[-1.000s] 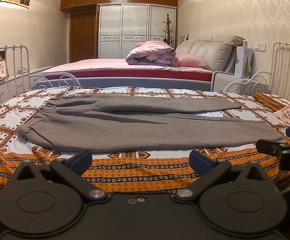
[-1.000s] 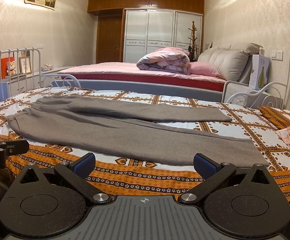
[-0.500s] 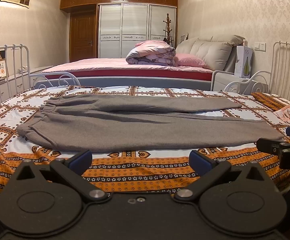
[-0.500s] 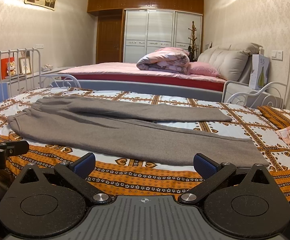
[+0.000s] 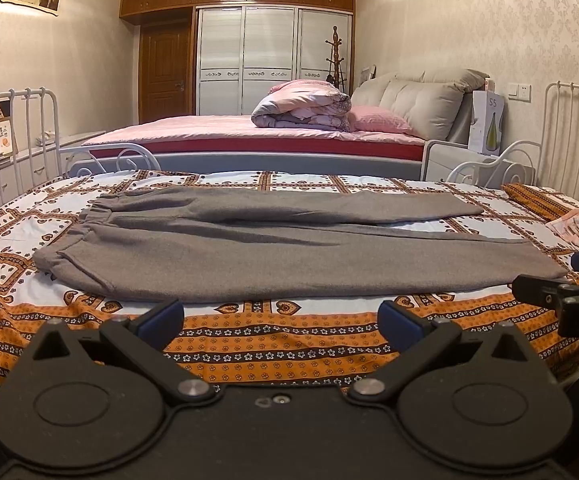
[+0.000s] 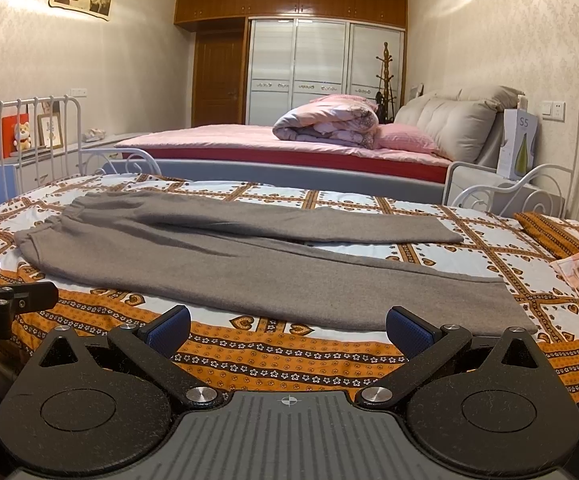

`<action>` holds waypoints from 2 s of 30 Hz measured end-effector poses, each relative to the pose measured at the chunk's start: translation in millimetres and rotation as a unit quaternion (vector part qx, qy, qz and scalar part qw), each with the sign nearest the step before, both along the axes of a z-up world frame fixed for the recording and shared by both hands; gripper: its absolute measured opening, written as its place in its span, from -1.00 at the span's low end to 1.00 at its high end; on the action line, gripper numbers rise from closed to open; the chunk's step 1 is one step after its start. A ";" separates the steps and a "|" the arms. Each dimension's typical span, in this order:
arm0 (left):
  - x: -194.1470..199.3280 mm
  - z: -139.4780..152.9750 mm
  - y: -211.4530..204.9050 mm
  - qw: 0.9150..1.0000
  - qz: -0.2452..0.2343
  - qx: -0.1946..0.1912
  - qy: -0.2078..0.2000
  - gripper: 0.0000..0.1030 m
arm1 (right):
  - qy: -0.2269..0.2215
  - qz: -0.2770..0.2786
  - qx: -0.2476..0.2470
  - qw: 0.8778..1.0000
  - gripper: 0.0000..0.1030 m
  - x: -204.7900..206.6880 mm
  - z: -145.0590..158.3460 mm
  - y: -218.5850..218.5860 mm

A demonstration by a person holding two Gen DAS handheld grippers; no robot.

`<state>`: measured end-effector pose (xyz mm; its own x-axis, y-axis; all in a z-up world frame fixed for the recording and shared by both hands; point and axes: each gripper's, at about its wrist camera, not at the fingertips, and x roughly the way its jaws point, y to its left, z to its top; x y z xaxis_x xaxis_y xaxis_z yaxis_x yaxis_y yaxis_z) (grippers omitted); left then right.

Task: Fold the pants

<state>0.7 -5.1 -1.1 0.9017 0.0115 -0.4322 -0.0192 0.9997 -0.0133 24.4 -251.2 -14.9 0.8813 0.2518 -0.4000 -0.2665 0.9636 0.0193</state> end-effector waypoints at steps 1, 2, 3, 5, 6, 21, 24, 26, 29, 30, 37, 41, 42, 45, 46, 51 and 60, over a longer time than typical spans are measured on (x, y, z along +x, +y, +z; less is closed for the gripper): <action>0.1 0.1 0.1 1.000 0.000 -0.001 0.000 0.89 | 0.000 0.000 0.000 1.000 1.00 0.1 -0.1 -0.3; 0.3 0.0 0.2 1.000 0.001 0.000 0.000 0.89 | 0.000 0.000 0.000 1.000 1.00 0.2 -0.1 -0.1; 0.5 0.1 -0.1 1.000 0.001 0.000 0.000 0.89 | 0.000 0.000 0.000 1.000 1.00 0.1 -0.1 -0.2; 0.7 -0.2 -0.7 1.000 0.001 0.001 0.000 0.89 | 0.001 0.001 0.000 1.000 1.00 0.4 -0.3 -0.1; 1.1 -0.4 -0.9 1.000 0.000 0.002 0.001 0.89 | 0.001 0.001 -0.001 1.000 1.00 0.3 -0.3 0.1; 3.5 -1.4 -1.0 1.000 0.003 0.005 0.006 0.89 | 0.003 0.002 -0.003 1.000 1.00 0.6 -0.9 0.6; 5.0 0.5 0.1 1.000 0.006 0.002 0.008 0.89 | 0.003 0.002 -0.003 1.000 1.00 0.6 -0.9 0.7; 10.5 7.8 10.6 1.000 0.018 -0.016 0.016 0.89 | 0.007 0.006 0.008 1.000 1.00 2.2 2.1 -2.2; 33.2 24.2 37.7 0.998 0.054 -0.029 0.031 0.89 | 0.009 0.020 0.037 0.999 1.00 11.7 11.7 -9.1; 44.7 27.9 48.3 0.997 0.062 -0.027 0.041 0.89 | 0.011 0.032 0.042 0.999 1.00 18.4 16.1 -9.4; 158.1 49.7 139.7 0.997 0.049 0.041 0.047 0.86 | -0.013 0.093 0.044 0.995 1.00 112.0 47.9 13.2; 236.3 41.6 207.4 0.992 0.094 0.052 0.065 0.51 | -0.010 0.130 0.030 0.991 0.77 191.7 53.4 45.1; 260.5 34.7 228.2 0.990 0.105 0.047 0.083 0.45 | -0.006 0.140 0.023 0.990 0.61 214.6 52.1 55.8; 314.5 13.0 278.1 0.985 0.126 0.027 0.115 0.14 | 0.026 0.162 0.010 0.986 0.32 287.5 40.9 92.6; 328.7 8.0 290.6 0.984 0.129 0.020 0.118 0.13 | 0.035 0.168 0.015 0.985 0.32 306.8 35.2 100.6; 390.9 -13.4 324.9 0.984 0.107 0.021 0.139 0.07 | 0.061 0.203 -0.005 0.977 0.32 399.0 4.2 162.3; 465.9 -56.5 353.3 0.977 0.078 0.028 0.197 0.11 | 0.106 0.243 -0.036 0.963 0.32 507.1 -49.1 227.5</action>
<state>466.6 348.3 -57.6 0.6502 0.1698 -0.7405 -0.1648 0.9830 0.0806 531.5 -23.6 -64.1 0.5620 0.5797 -0.5900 -0.6843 0.7265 0.0620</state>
